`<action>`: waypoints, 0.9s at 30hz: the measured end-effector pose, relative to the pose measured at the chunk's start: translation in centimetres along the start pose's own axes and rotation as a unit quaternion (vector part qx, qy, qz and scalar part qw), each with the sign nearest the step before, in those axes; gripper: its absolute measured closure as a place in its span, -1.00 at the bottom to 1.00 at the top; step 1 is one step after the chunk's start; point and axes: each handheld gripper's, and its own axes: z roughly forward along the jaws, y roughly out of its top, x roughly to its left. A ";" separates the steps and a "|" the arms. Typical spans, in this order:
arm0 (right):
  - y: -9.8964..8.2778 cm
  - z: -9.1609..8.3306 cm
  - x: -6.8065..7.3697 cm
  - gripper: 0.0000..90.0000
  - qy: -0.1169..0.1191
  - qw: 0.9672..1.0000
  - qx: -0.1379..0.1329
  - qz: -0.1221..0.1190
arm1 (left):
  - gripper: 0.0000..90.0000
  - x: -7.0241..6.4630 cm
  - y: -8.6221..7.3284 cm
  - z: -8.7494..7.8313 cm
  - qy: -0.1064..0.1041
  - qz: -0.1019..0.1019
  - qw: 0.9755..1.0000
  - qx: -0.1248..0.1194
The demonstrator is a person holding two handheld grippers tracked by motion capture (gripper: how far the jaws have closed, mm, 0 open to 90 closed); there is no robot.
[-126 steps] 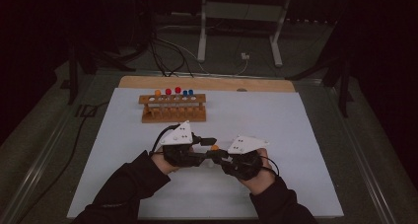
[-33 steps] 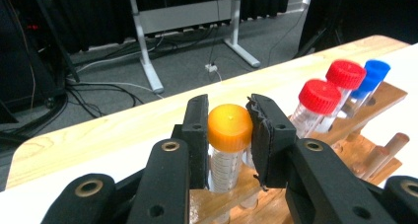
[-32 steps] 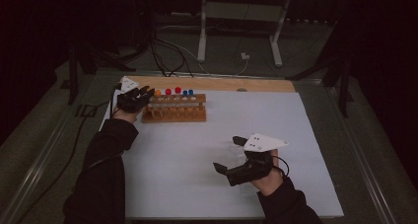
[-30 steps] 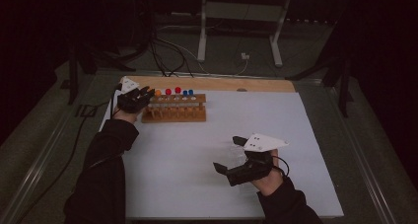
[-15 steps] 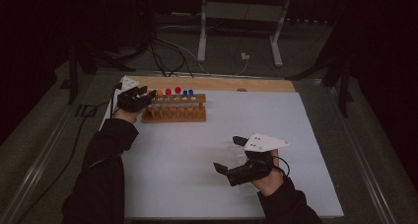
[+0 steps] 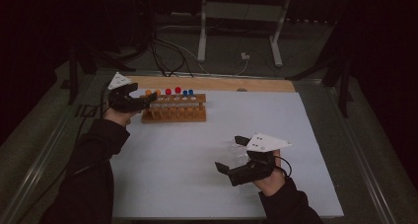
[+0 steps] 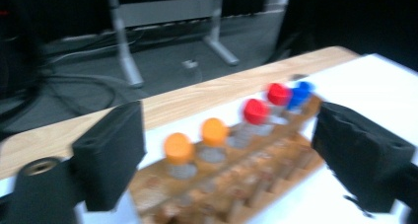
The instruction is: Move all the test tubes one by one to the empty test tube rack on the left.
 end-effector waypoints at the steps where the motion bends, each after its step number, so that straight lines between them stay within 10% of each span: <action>1: 0.0 0.0 0.0 -1.00 0.000 1.000 -0.001 0.000 | -0.90 -0.3 -0.2 -0.3 -0.014 -0.001 1.000 -0.002; 17: 0.0 -0.1 0.2 -1.00 -0.001 1.000 -0.002 -0.002 | -0.98 -6.4 -5.2 -3.7 -0.133 0.028 0.991 0.012; 27: -0.1 0.0 0.2 -1.00 -0.003 1.000 -0.001 -0.004 | -0.98 -9.6 -9.1 -4.8 -0.172 0.042 0.984 0.032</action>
